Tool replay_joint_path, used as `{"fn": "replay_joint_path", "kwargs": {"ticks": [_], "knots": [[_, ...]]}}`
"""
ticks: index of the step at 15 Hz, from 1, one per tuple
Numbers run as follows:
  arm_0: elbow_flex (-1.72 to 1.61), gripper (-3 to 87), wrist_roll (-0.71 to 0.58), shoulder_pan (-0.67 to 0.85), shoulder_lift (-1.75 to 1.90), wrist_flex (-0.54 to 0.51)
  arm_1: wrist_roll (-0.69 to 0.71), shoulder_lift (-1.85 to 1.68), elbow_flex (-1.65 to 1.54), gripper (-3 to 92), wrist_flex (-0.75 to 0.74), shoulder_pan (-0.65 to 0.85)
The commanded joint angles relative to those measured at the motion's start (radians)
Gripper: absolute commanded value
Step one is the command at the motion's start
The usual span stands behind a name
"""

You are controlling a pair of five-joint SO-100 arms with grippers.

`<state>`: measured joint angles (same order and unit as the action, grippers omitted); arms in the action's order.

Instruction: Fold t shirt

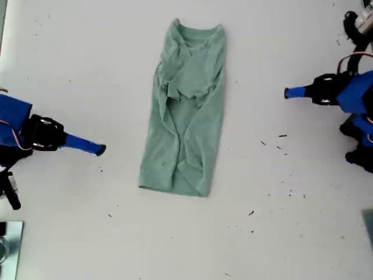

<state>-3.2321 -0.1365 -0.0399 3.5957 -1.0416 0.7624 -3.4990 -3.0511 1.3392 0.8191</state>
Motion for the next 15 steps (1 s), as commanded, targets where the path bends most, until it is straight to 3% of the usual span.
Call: {"fn": "replay_joint_path", "kwargs": {"ticks": [1,4,5,7,9,12,13,15], "knots": [[-0.005,-0.2,0.123,0.115,0.009,0.002,-0.313,-0.006,-0.058,2.2,-0.012,-0.219],[-0.005,-0.2,0.091,0.222,0.009,0.002,-0.423,-0.006,-0.058,2.2,-0.012,-0.387],[-0.006,-0.2,0.061,0.255,0.009,0.005,-0.430,-0.006,-0.058,2.2,-0.012,-0.397],[0.025,-0.2,0.081,0.170,0.009,0.015,-0.377,-0.006,-0.028,2.2,-0.011,-0.344],[0.179,-0.3,0.186,0.077,-0.032,0.000,-0.408,0.067,0.183,2.2,0.006,-0.437],[0.574,-0.3,0.216,0.017,-0.494,-0.005,-0.399,0.772,0.825,2.2,0.032,-0.600],[0.775,-0.3,0.244,-0.017,-0.706,-0.097,-0.407,0.969,1.054,2.2,0.087,-0.657],[1.299,-0.3,0.308,-0.098,-1.158,-0.399,-0.454,1.292,1.500,2.2,0.207,-0.767]]}}
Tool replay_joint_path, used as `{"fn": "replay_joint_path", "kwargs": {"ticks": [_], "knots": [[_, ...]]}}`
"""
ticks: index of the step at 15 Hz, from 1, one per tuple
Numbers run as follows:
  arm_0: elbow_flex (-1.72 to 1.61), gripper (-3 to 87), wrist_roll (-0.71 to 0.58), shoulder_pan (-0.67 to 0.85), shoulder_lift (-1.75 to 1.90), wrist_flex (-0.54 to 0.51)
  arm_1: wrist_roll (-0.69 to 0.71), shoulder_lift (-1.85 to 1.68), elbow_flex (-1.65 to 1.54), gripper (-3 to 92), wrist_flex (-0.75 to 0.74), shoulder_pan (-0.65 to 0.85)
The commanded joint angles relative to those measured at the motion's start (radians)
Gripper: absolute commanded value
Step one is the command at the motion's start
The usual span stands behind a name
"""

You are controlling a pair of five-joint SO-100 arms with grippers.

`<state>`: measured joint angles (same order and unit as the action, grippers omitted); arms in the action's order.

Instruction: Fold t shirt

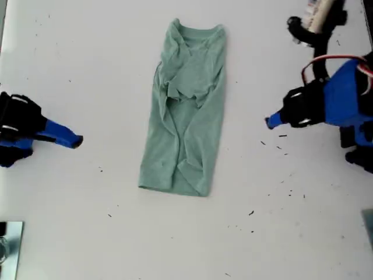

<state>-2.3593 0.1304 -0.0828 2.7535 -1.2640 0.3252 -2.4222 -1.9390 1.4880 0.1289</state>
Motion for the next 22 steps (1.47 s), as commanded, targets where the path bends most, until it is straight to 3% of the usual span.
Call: {"fn": "replay_joint_path", "kwargs": {"ticks": [1,3,4,5,7,10,12,16,18,19,20,22], "knots": [[0.634,-0.2,0.034,-0.083,-0.476,-0.262,0.009,0.365,0.595,2.0,0.123,-0.120],[0.798,1.5,0.005,-0.098,-0.612,-0.302,0.005,0.494,0.755,1.5,0.135,-0.152],[0.816,25.0,-0.011,-0.100,-0.630,-0.305,0.011,0.494,0.756,10.3,0.095,-0.164],[0.838,32.5,-0.034,-0.098,-0.658,-0.308,0.018,0.500,0.758,26.4,0.084,-0.170],[0.839,34.8,-0.101,-0.060,-0.744,-0.288,0.011,0.578,0.762,27.9,0.095,-0.176],[0.735,35.9,-0.161,-0.003,-0.899,-0.146,-0.029,0.787,0.762,27.9,0.067,-0.195],[0.543,34.5,-0.178,0.023,-0.920,0.046,-0.037,0.919,0.761,27.0,0.000,-0.212],[0.526,28.4,-0.173,-0.020,-1.135,0.190,-0.038,1.112,0.790,26.5,-0.163,-0.245],[0.543,18.8,-0.172,-0.029,-1.247,0.256,-0.038,1.210,0.807,25.5,-0.209,-0.255],[0.552,6.2,-0.167,-0.032,-1.264,0.262,-0.049,1.264,0.808,20.7,-0.207,-0.255],[0.557,-0.2,-0.178,-0.034,-1.267,0.264,-0.060,1.295,0.808,12.2,-0.190,-0.259],[0.560,-0.3,-0.175,-0.037,-1.255,0.276,-0.058,1.298,0.808,-0.5,-0.170,-0.267]]}}
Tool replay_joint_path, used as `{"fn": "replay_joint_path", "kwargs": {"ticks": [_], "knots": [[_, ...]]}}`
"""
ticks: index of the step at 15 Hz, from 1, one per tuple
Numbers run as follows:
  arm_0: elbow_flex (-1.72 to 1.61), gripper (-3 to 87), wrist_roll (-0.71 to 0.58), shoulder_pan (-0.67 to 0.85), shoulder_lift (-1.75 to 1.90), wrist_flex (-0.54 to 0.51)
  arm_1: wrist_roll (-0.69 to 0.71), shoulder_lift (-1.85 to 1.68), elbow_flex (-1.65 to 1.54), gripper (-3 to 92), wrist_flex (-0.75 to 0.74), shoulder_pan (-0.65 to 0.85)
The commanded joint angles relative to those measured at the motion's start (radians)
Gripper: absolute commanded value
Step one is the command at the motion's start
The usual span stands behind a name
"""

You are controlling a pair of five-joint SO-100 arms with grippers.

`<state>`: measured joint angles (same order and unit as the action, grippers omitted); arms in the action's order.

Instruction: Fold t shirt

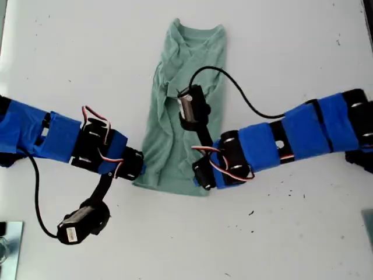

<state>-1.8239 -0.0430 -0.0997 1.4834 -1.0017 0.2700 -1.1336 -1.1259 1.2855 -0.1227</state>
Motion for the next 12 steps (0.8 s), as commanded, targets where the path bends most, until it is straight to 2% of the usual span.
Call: {"fn": "replay_joint_path", "kwargs": {"ticks": [1,4,5,7,10,12], "knots": [[0.066,-0.3,-0.009,-0.026,0.015,0.011,0.009,-0.006,-0.005,-0.5,0.035,-0.018],[0.347,-0.3,-0.055,-0.094,0.021,-0.071,0.078,-0.225,0.008,-0.5,0.098,-0.020],[0.485,-0.3,-0.066,-0.127,0.018,-0.120,0.097,-0.334,0.040,-0.5,0.140,-0.031],[0.701,-0.3,-0.075,-0.210,0.026,-0.212,0.091,-0.537,0.055,-0.5,0.132,-0.080],[0.684,-0.3,-0.031,-0.259,0.067,-0.238,0.054,-0.598,0.044,-0.5,0.100,-0.133],[0.684,-0.3,-0.021,-0.241,0.057,-0.219,0.072,-0.597,0.005,-0.5,0.049,-0.109]]}}
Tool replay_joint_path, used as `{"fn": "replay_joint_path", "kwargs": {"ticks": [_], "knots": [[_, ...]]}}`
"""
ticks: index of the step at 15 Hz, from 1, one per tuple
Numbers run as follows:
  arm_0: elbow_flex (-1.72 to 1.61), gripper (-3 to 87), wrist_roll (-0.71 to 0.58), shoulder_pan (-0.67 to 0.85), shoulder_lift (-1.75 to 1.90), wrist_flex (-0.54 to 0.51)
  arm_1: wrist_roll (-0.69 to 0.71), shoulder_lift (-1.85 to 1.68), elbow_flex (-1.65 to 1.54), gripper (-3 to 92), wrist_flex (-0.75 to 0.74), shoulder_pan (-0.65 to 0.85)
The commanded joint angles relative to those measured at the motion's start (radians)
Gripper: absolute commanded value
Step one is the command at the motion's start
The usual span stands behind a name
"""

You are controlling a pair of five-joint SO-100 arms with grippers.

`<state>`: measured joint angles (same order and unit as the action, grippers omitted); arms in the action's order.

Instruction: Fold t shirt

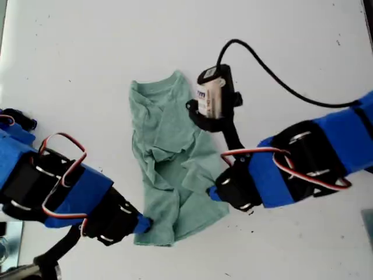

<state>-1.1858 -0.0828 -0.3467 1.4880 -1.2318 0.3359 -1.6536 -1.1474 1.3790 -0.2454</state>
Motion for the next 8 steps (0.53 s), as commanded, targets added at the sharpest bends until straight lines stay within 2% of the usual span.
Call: {"fn": "replay_joint_path", "kwargs": {"ticks": [1,3,5,7,8], "knots": [[0.028,-0.3,0.021,0.032,0.091,0.003,0.049,-0.078,0.026,-0.5,-0.066,0.054],[-0.118,-0.3,-0.031,0.169,0.249,-0.011,0.198,-0.075,0.031,-0.5,-0.118,0.201],[-0.339,-0.3,-0.144,0.397,0.437,0.029,0.371,-0.005,0.103,-0.5,-0.130,0.379],[-0.460,-0.3,-0.241,0.617,0.540,0.034,0.479,0.084,0.158,-0.5,-0.166,0.514],[-0.451,-0.3,-0.265,0.661,0.543,0.017,0.495,0.126,0.202,-0.5,-0.161,0.535]]}}
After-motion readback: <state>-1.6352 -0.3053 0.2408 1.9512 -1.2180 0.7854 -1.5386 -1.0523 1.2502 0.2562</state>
